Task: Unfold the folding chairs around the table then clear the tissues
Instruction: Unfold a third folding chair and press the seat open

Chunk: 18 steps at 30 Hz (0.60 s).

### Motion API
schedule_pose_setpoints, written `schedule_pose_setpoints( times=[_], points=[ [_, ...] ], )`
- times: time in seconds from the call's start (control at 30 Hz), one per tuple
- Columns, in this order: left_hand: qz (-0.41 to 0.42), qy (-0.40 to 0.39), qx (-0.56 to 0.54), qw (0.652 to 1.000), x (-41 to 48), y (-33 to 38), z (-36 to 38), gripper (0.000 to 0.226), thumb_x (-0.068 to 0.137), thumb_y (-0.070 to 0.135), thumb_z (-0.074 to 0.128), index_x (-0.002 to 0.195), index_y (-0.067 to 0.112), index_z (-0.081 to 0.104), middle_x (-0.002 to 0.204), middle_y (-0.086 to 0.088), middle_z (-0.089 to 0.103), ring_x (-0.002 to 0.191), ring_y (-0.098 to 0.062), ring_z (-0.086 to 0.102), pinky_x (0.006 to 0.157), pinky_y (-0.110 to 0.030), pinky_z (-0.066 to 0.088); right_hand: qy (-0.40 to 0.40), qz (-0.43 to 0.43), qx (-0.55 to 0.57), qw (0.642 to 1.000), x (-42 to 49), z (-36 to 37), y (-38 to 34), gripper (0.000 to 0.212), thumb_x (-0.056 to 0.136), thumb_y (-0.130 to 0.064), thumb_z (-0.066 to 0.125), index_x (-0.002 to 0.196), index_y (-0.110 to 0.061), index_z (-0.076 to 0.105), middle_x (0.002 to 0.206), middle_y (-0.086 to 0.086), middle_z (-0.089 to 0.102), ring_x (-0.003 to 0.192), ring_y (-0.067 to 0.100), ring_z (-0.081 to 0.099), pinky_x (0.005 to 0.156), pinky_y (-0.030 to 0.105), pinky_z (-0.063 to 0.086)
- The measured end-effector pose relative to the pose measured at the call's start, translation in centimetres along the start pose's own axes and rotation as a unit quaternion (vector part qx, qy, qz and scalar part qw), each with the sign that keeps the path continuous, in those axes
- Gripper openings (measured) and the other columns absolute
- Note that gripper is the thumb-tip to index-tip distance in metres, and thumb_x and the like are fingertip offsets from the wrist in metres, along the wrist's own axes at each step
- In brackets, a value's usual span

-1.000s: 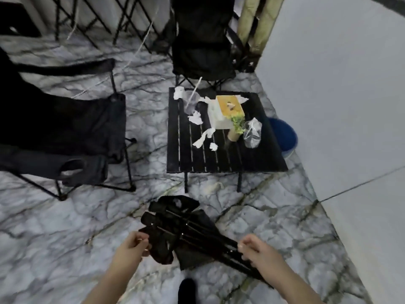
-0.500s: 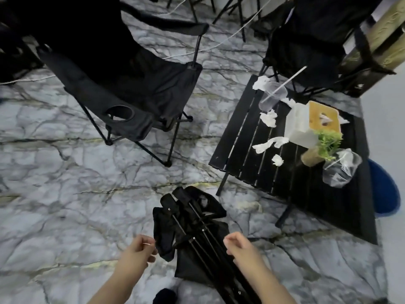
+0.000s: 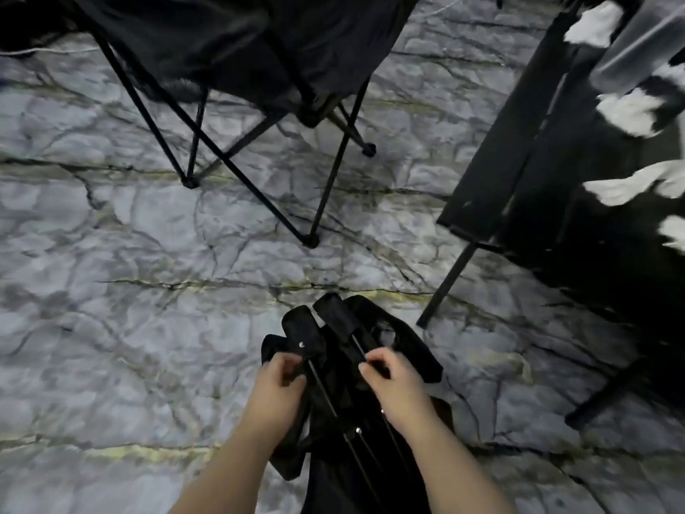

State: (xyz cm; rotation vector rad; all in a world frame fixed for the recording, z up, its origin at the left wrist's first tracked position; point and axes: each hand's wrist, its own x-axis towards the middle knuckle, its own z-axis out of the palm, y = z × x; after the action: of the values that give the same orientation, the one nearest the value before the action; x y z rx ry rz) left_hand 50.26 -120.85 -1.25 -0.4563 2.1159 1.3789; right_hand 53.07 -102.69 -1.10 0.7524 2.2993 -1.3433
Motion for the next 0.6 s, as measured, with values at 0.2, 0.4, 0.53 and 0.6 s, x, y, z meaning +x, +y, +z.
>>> schedule_pose_setpoints(
  times=[0.2, 0.4, 0.53, 0.6],
  points=[
    [-0.037, 0.048, -0.082, 0.995, 7.1, -3.0, 1.6, 0.056, 0.089, 0.025, 0.057, 0.138, 0.021, 0.030, 0.119, 0.005, 0.050, 0.103, -0.019, 0.052, 0.092, -0.034, 0.043, 0.012, -0.067, -0.082, 0.994, 8.0, 2.7, 1.1, 0.037, 0.092, -0.036, 0.051, 0.129, -0.029, 0.051, 0.143, -0.007, 0.040, 0.135, 0.013, 0.031, 0.111, 0.033, 0.030],
    [-0.065, -0.033, -0.215, 0.974, 9.2, -4.8, 3.7, 0.062, 0.093, 0.027, 0.050, 0.144, 0.038, 0.015, 0.126, 0.002, 0.057, 0.114, -0.021, 0.057, 0.103, -0.046, 0.044, -0.060, -0.001, 0.025, 0.998, 12.1, 5.1, 2.2, 0.067, 0.089, -0.038, 0.057, 0.145, -0.035, 0.021, 0.153, -0.002, 0.029, 0.135, 0.018, 0.035, 0.109, 0.033, 0.031],
    [-0.018, 0.002, -0.200, 0.980, 8.5, -4.7, 3.4, 0.053, 0.094, 0.033, 0.046, 0.137, 0.049, 0.021, 0.128, 0.003, 0.056, 0.116, -0.016, 0.056, 0.103, -0.043, 0.044, -0.082, -0.007, 0.044, 0.996, 11.4, 5.2, 1.7, 0.062, 0.089, -0.036, 0.057, 0.139, -0.050, 0.023, 0.144, 0.000, 0.044, 0.128, 0.020, 0.043, 0.104, 0.032, 0.037],
    [0.011, 0.036, -0.165, 0.985, 7.2, -4.2, 2.4, 0.055, 0.093, 0.033, 0.047, 0.133, 0.058, 0.019, 0.110, 0.002, 0.062, 0.099, -0.011, 0.061, 0.095, -0.037, 0.047, -0.080, -0.034, 0.016, 0.996, 9.7, 4.3, -0.3, 0.057, 0.091, -0.040, 0.053, 0.136, -0.057, 0.022, 0.141, 0.000, 0.047, 0.128, 0.020, 0.045, 0.097, 0.028, 0.038]
  ],
)
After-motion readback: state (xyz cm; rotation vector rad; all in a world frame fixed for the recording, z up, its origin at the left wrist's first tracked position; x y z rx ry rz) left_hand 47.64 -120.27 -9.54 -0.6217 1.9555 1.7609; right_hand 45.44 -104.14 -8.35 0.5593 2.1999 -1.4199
